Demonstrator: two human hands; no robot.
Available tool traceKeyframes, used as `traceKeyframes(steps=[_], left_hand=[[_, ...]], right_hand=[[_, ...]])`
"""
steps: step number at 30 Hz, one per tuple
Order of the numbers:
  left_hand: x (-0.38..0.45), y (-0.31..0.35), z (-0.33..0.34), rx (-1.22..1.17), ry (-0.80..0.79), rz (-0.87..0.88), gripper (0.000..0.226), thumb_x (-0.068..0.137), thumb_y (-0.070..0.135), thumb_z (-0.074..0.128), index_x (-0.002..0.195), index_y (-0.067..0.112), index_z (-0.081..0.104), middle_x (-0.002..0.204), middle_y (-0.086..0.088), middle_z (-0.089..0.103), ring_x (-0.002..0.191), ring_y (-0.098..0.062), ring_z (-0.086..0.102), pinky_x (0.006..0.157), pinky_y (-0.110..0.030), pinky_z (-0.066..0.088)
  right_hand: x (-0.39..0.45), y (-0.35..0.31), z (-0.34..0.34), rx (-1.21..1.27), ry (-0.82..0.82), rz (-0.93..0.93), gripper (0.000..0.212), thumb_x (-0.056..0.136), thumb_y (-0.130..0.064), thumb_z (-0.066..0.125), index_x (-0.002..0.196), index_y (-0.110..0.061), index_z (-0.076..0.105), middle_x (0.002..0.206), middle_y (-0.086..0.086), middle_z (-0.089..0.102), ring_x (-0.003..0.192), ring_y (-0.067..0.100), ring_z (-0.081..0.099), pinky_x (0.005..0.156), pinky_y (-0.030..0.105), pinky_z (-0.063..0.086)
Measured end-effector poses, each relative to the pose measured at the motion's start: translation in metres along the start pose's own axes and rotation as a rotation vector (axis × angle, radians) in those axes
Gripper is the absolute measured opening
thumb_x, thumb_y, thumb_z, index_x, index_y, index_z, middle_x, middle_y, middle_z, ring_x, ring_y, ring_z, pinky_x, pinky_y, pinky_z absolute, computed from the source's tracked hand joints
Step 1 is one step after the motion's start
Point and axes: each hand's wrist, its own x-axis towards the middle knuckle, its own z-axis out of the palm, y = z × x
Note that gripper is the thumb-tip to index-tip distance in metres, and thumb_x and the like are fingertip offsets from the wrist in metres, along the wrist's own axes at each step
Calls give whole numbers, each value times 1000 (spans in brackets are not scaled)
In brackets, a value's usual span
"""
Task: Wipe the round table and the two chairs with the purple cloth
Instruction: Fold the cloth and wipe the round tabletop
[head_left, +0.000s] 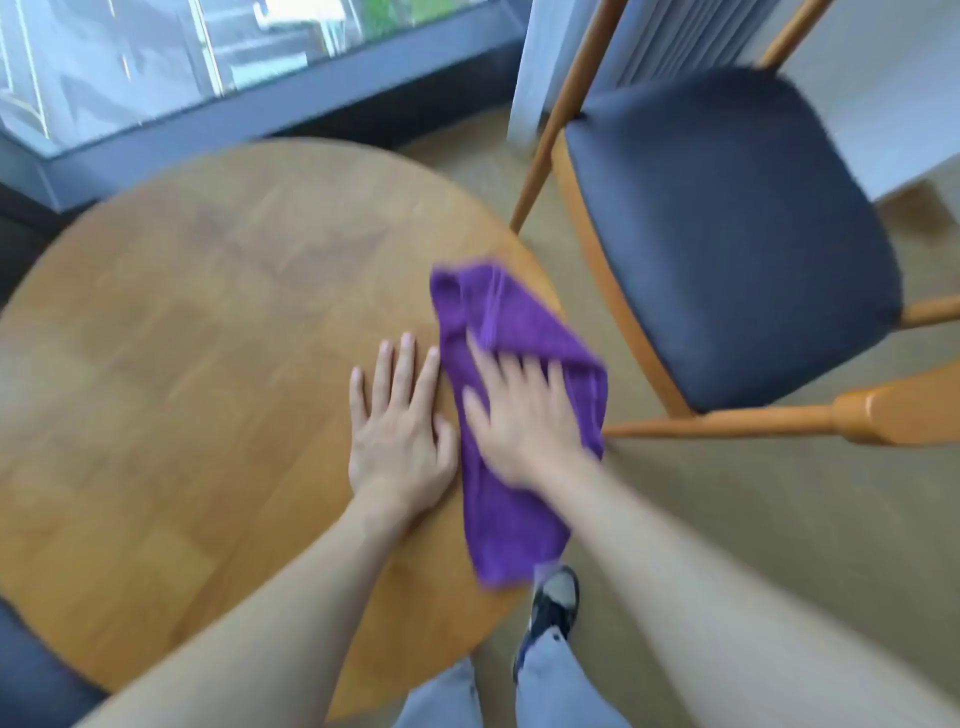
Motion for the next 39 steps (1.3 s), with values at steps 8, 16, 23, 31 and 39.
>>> traceKeyframes(steps=[8, 16, 23, 31, 39], left_hand=[[-11, -3, -4, -20, -46, 8, 67, 90, 30, 39, 156, 15, 36, 171, -5, 18, 159, -23, 8, 126, -54, 8], [-7, -1, 0, -48, 8, -19, 73, 85, 31, 42, 157, 22, 34, 170, -3, 21, 158, -21, 11, 127, -51, 7], [-12, 0, -2, -88, -30, -26, 73, 86, 32, 37, 159, 23, 29, 171, -2, 17, 159, -19, 6, 128, -49, 3], [-26, -2, -19, -8, -171, -33, 74, 91, 50, 45, 160, 36, 23, 172, 6, 10, 158, -27, 3, 120, -70, 7], [-128, -61, -63, 32, -557, -455, 122, 57, 87, 70, 145, 70, -14, 165, 13, -31, 153, -45, -17, 109, -80, 24]], right_hand=[[-57, -22, 25, 74, 13, -35, 67, 104, -41, 28, 165, -21, 7, 173, -3, -1, 159, 20, -4, 127, 52, 9], [-8, 8, 10, 15, 23, 35, 70, 100, -44, 33, 164, -29, 10, 173, -8, 3, 158, 20, 5, 127, 48, 4], [-111, -41, 47, 62, 60, 79, 73, 100, -42, 31, 165, -19, 8, 173, 0, 0, 159, 23, -4, 126, 54, 5], [-38, 0, 25, 0, 52, 77, 70, 101, -44, 32, 165, -27, 8, 173, -6, 1, 159, 21, -1, 127, 50, -1], [-159, -66, 67, 9, -14, -83, 70, 99, -42, 27, 164, -25, 10, 173, 0, 2, 159, 28, 1, 125, 57, 4]])
